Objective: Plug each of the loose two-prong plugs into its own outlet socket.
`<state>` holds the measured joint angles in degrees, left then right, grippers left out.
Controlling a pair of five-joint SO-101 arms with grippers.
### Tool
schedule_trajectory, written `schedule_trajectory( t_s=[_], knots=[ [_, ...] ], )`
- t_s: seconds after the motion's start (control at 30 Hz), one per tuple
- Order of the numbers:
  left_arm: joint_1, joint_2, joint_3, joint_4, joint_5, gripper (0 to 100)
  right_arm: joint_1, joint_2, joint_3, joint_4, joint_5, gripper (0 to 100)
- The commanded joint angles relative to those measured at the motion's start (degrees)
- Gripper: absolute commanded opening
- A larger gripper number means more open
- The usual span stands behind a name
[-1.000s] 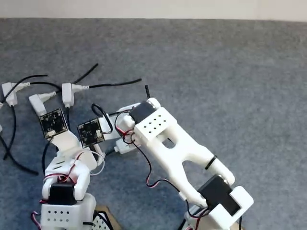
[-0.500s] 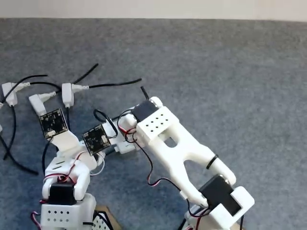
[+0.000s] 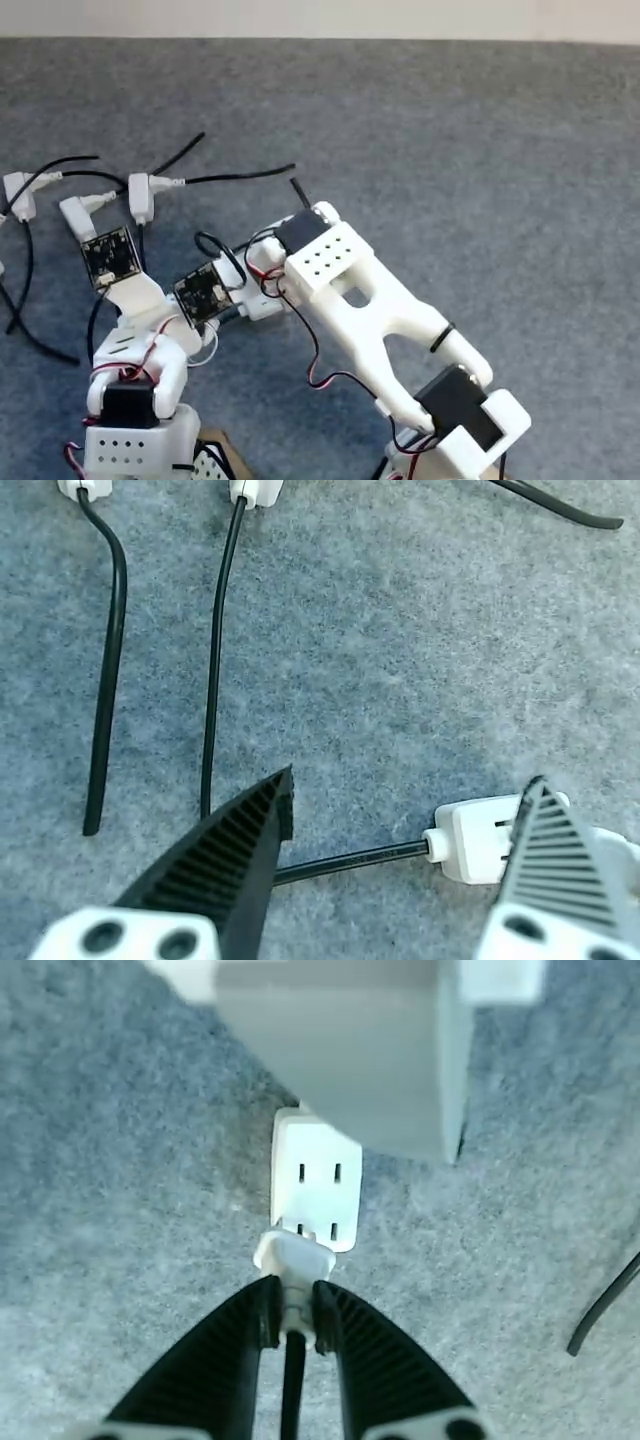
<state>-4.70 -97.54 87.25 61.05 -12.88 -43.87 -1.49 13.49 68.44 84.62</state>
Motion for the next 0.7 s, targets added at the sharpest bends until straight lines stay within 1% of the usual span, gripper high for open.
schedule_trajectory(
  t_s=[0.0, 0.23, 0.33, 0.47, 0.53, 0.6, 0.67],
  knots=[
    [-0.6, -0.4, -0.7, 0.3, -0.4, 35, -0.1, -1.9, -0.5, -1.5, 2.1, 0.5],
    [-0.6, -0.4, -0.7, 0.3, -0.4, 35, 0.7, -1.9, -0.5, -3.0, 2.2, 0.5],
    [-0.6, -0.4, -0.7, 0.3, -0.4, 35, 1.6, -1.9, -2.9, -2.7, 2.0, 0.5],
    [-0.6, -0.4, -0.7, 0.3, -0.4, 35, 2.5, -1.9, -6.5, -2.5, -0.8, 0.5],
    [-0.8, -0.3, -0.9, 0.3, -0.3, 35, 2.5, -2.0, -6.7, -2.5, -4.6, 0.5],
    [-1.2, 0.1, -2.3, 0.2, -0.2, 35, 2.9, -2.4, -6.7, -2.5, -12.9, 0.5],
    [-3.6, 0.1, -3.9, -0.1, -0.2, 35, 5.2, -2.6, -6.7, -2.4, -22.5, 0.6]
  ],
)
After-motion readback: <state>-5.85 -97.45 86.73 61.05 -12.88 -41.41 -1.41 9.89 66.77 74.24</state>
